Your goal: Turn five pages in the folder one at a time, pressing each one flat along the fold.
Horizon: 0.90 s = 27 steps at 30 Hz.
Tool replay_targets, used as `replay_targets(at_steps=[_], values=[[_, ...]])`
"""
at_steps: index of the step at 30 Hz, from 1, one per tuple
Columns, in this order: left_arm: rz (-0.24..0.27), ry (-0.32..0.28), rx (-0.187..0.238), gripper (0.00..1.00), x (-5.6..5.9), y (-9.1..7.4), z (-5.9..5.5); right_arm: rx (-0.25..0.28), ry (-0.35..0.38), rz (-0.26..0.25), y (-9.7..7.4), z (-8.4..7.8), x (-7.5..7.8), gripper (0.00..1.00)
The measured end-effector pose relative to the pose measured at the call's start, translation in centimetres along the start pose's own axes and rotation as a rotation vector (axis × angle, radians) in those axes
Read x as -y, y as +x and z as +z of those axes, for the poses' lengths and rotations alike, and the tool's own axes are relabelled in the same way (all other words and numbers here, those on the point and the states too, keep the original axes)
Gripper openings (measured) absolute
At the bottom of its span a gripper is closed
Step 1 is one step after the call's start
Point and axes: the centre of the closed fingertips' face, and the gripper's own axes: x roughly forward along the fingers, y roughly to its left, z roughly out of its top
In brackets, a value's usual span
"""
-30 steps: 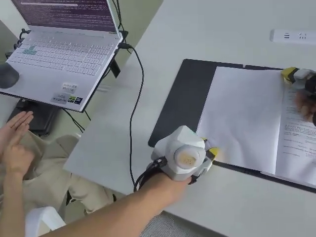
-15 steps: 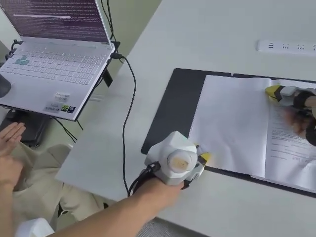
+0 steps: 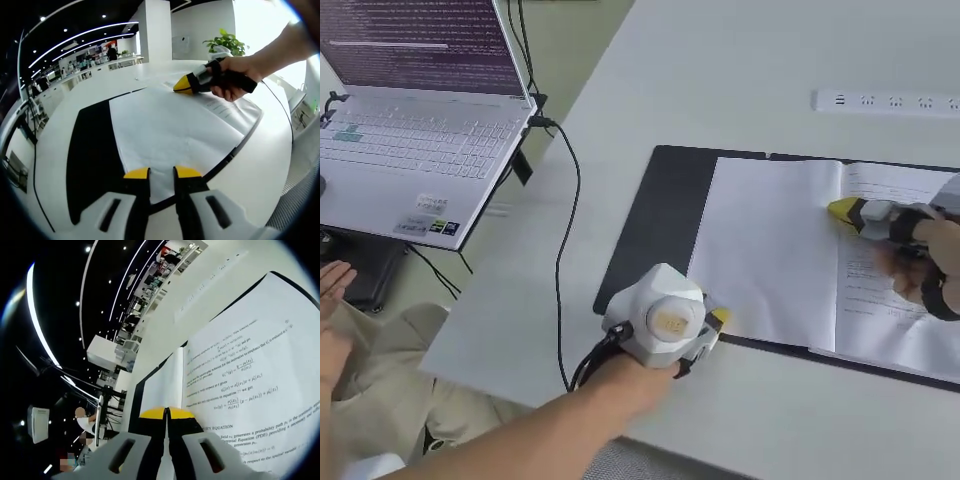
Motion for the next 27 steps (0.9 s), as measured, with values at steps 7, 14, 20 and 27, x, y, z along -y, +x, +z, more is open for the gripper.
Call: replay_targets(at_steps=[7, 14, 20, 27], values=[[0.000, 0.001, -0.001, 0.16, 0.0, 0.0, 0.0, -0.008, 0.006, 0.008, -0.9, -1.1, -0.1, 0.00], [0.000, 0.000, 0.001, 0.16, 0.0, 0.0, 0.0, -0.017, 0.014, 0.021, -1.7, -2.0, -0.3, 0.00], [0.000, 0.001, 0.000, 0.16, -0.1, -0.1, 0.0, -0.028, 0.024, 0.032, -2.6, -3.0, -0.8, 0.00], [0.001, -0.002, 0.003, 0.16, -0.1, -0.1, 0.1, -0.066, 0.035, 0.055, -3.4, -4.5, -1.0, 0.00]])
